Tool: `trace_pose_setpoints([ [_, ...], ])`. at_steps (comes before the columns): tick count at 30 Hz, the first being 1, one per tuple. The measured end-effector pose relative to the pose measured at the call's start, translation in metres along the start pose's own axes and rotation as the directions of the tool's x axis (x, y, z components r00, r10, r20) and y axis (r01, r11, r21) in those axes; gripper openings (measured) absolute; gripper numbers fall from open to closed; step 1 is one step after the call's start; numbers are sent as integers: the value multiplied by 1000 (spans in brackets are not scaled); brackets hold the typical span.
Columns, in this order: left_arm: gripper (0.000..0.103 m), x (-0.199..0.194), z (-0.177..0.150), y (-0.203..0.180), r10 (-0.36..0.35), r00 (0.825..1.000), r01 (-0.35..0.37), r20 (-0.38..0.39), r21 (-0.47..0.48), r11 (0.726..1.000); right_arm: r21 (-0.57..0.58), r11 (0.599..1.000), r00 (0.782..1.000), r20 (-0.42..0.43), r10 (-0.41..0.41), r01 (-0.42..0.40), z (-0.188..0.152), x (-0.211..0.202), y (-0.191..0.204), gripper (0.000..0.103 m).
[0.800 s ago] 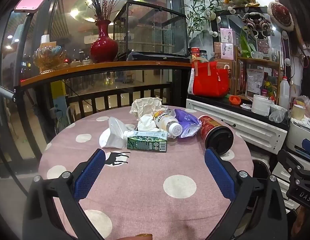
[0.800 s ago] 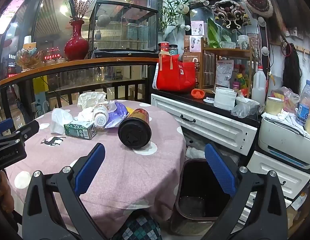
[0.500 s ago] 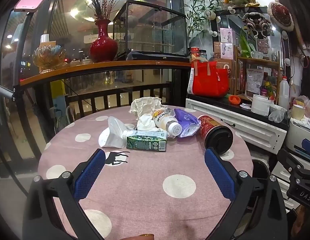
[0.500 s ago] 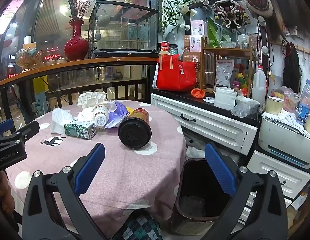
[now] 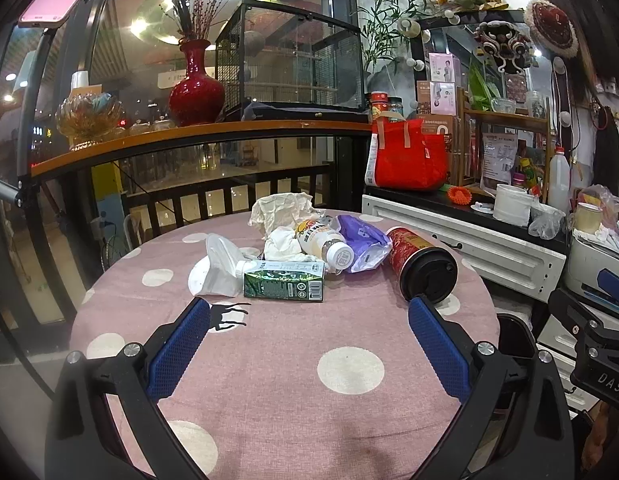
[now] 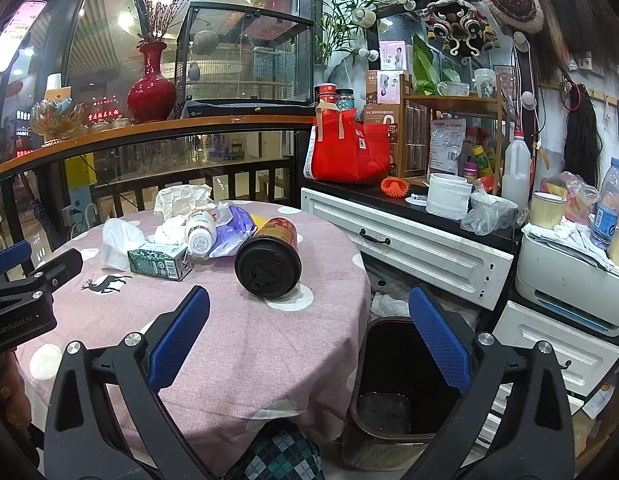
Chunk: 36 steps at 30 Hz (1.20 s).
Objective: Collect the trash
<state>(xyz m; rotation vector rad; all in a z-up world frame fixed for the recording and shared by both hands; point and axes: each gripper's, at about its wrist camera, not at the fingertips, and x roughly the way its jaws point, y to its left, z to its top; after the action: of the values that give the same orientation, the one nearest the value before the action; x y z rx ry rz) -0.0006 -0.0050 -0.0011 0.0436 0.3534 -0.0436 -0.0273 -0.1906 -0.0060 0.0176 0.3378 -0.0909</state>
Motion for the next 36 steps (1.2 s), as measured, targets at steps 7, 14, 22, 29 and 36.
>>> trace_pose_setpoints([
  [7,98,1,0,1,-3,1000,3,-2,-3,1000,0,1000,1000,-2,0,0,-1,0,0,98],
  [14,98,1,-1,1,-6,1000,6,-3,-4,1000,0,1000,1000,-7,1,-1,0,2,0,98],
  [22,98,2,-2,0,-11,1000,11,-6,-4,1000,3,1000,1000,-9,2,-2,-1,3,-1,98],
  [29,98,2,-2,0,-11,1000,11,-6,-4,1000,7,1000,1000,-12,1,-1,-1,3,-1,98],
  [36,98,3,-6,0,-13,1000,12,-14,-5,1000,6,1000,1000,-16,2,-2,-2,4,-1,98],
])
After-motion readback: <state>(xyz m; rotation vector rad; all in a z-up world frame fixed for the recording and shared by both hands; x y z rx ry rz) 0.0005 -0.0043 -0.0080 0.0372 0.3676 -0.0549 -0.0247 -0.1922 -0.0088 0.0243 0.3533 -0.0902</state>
